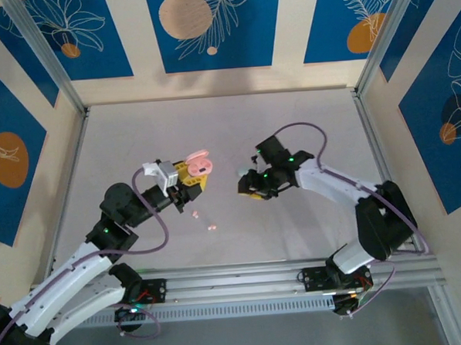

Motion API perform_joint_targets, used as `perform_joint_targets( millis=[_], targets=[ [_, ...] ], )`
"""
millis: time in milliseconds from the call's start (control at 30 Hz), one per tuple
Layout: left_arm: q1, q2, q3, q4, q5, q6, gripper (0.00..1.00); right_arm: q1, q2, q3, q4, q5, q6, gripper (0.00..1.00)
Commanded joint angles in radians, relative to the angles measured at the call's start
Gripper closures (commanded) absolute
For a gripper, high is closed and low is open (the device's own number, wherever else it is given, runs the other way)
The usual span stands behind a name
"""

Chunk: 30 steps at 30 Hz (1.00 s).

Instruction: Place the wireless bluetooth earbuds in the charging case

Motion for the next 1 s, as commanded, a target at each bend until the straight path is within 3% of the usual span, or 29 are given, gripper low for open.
perform_joint_targets(
  millis=[0,133,467,967],
  targets=[
    [-0.008,-0.028,0.053,-0.044,-0.045,0.007,0.69,0.09,0.077,0.051,0.004,-0.027,0.081,0.57],
    [-0.007,-0.047,0.062,-0.078,-0.065,0.024,0.69,0.203,0.203,0.121,0.021,-0.028,0.116,0.57],
    [-0.007,-0.067,0.066,-0.108,-0.083,0.04,0.69,0.337,0.341,0.207,0.023,0.019,0.248,0.56],
    [-0.007,-0.061,0.06,-0.104,-0.088,0.042,0.69,0.377,0.375,0.185,0.086,0.098,0.342,0.56]
  ],
)
